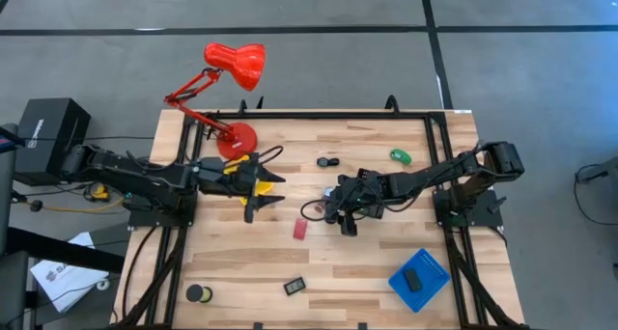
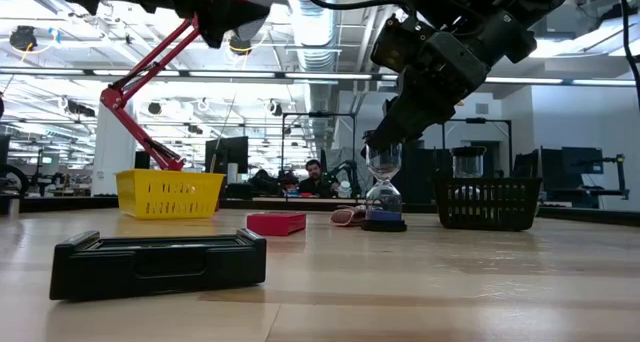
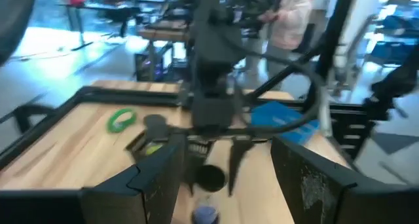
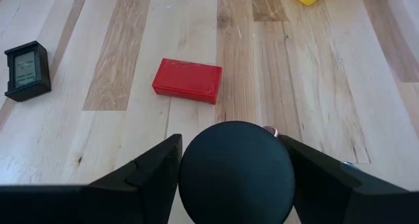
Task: Pick & Place Office items
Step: Put the purple hourglass into the black bin
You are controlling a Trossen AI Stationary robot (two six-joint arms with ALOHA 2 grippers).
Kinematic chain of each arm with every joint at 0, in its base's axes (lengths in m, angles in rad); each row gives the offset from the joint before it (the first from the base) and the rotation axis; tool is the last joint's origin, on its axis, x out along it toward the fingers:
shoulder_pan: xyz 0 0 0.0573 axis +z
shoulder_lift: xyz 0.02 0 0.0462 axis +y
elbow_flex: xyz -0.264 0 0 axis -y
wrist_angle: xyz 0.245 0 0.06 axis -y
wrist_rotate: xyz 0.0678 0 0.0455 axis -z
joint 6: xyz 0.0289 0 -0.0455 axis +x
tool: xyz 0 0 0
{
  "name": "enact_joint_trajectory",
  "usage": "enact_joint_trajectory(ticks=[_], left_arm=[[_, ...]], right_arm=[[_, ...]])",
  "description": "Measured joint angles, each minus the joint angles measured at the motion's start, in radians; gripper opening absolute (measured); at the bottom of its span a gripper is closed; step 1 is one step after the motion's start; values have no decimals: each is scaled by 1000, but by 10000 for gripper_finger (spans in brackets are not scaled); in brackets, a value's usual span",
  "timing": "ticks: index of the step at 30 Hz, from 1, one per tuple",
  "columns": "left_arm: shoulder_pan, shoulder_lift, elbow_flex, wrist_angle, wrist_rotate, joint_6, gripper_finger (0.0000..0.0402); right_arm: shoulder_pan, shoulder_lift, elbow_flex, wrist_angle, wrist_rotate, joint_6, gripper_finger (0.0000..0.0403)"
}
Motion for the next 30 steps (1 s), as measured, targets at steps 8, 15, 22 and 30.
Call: enact_joint_trajectory(ticks=[8, 15, 22, 30], left_arm=[[-47, 19, 0, -1, 55, 80, 228], [-73, 41, -3, -57, 56, 124, 227], [-59, 37, -1, -43, 5, 121, 226], [-59, 37, -1, -43, -12, 101, 227]], right_arm=[[1, 0, 0, 0, 0, 0, 240], [1, 0, 0, -1, 0, 0, 240], [1, 0, 0, -2, 0, 0, 239], [1, 0, 0, -7, 0, 10, 217]])
